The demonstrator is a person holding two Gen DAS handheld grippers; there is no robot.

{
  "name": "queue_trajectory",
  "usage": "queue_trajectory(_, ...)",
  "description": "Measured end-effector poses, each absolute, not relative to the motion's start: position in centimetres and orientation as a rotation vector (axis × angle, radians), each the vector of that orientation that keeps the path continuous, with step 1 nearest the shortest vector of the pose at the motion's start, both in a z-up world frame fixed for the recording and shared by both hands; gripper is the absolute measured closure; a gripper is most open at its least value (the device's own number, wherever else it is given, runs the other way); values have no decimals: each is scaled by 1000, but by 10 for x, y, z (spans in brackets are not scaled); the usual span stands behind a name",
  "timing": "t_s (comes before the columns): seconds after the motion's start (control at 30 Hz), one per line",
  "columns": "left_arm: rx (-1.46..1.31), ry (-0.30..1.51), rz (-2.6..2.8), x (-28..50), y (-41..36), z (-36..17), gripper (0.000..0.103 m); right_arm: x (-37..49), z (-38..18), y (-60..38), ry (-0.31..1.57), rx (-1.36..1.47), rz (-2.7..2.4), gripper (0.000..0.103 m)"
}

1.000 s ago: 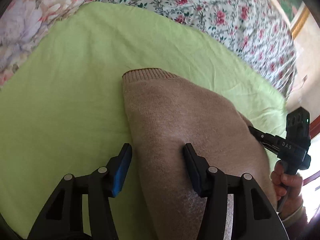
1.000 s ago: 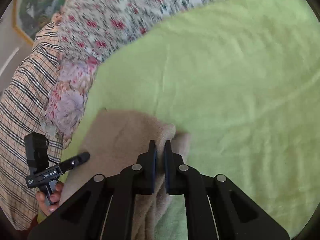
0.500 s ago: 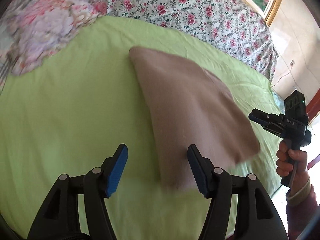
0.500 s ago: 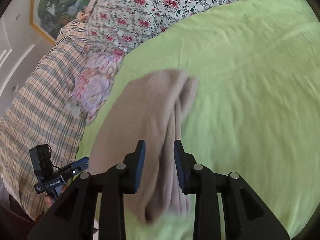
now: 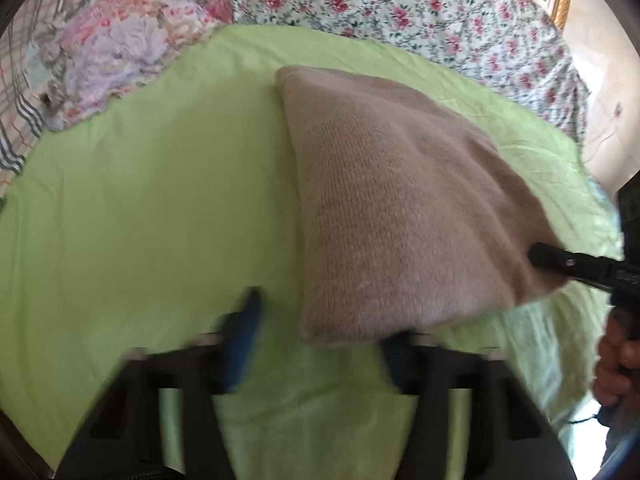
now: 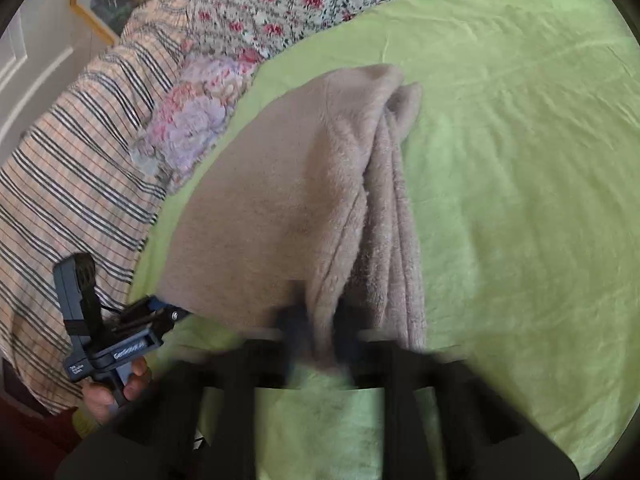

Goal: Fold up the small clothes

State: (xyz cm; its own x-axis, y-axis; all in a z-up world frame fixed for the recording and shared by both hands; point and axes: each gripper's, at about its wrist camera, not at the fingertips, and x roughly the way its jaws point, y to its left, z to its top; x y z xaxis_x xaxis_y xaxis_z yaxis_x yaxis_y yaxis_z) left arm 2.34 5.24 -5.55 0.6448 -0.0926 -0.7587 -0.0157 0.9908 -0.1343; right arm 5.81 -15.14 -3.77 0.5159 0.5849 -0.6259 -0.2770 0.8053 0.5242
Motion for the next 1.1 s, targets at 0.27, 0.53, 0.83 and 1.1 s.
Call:
queue_trajectory(0.27, -8, 845, 85, 8, 33, -59, 94, 54, -29, -175, 867, 271, 459, 98)
queue_trajectory(0.53, -109, 888, 46, 10, 47, -61, 94, 55, -58, -167, 942, 250, 407, 98)
queue_trajectory(0.83, -186, 920, -5, 16, 55, -62, 93, 51, -64, -163, 922, 199, 333, 98)
queue_trajectory(1.1, -210, 911, -220, -8, 70, -33, 93, 48, -28, -192, 874, 388, 439, 72)
